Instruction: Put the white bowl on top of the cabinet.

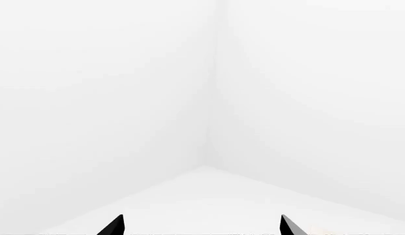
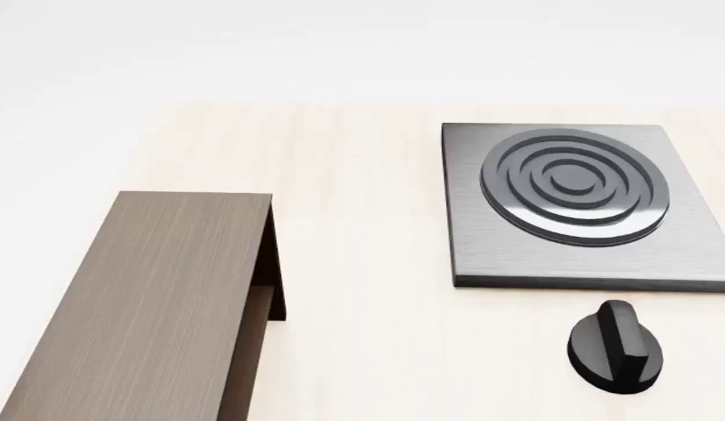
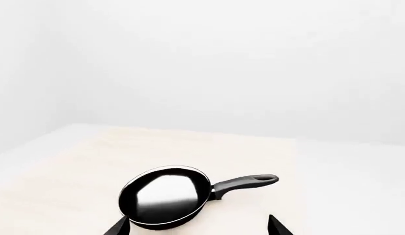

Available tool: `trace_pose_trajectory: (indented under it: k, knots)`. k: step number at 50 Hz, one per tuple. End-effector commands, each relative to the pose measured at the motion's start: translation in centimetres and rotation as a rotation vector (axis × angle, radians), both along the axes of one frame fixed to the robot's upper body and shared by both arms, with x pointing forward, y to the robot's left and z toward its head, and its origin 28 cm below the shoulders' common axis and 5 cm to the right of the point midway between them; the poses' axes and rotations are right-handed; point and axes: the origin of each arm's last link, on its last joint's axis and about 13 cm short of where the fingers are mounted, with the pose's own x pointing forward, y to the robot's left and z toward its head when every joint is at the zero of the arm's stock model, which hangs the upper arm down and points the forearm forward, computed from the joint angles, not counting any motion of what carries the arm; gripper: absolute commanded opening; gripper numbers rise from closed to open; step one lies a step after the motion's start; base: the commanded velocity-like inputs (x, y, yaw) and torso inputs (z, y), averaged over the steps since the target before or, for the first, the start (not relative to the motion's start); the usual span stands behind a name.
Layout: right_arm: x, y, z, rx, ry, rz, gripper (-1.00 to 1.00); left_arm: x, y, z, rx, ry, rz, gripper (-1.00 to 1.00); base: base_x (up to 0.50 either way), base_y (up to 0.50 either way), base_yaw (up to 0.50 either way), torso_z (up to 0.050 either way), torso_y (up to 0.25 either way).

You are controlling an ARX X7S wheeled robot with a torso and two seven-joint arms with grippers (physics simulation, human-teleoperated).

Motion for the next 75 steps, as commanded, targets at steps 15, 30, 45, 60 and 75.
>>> trace_pose_trajectory:
  k: [15,30,45,60,75]
  knots:
    - [-0.3,-1.0,0.0,0.262,0.104,-0.069,1.0,0.1,-0.1,-0.1,-0.001,0.003,0.002,1.0,0.0,0.0,0.0,0.0,0.0]
    - [-0.4,-1.0,0.0,0.304,0.098,-0.066,1.0,0.1,0.0,-0.2,0.001,0.008,0.005,1.0,0.0,0.0,0.0,0.0,0.0]
    - [-0.2,-1.0,-0.7,0.352,0.128,-0.026,1.0,0.2,0.0,-0.4,0.011,0.01,0.012,1.0,0.0,0.0,0.0,0.0,0.0]
    - [0.0,-1.2,-1.5,0.383,0.161,-0.021,1.0,0.2,0.0,-0.4,0.018,0.013,0.016,1.0,0.0,0.0,0.0,0.0,0.0]
    - [-0.2,-1.8,-1.9,0.387,0.148,-0.071,1.0,0.2,0.0,-0.4,0.023,0.015,0.019,1.0,0.0,0.0,0.0,0.0,0.0]
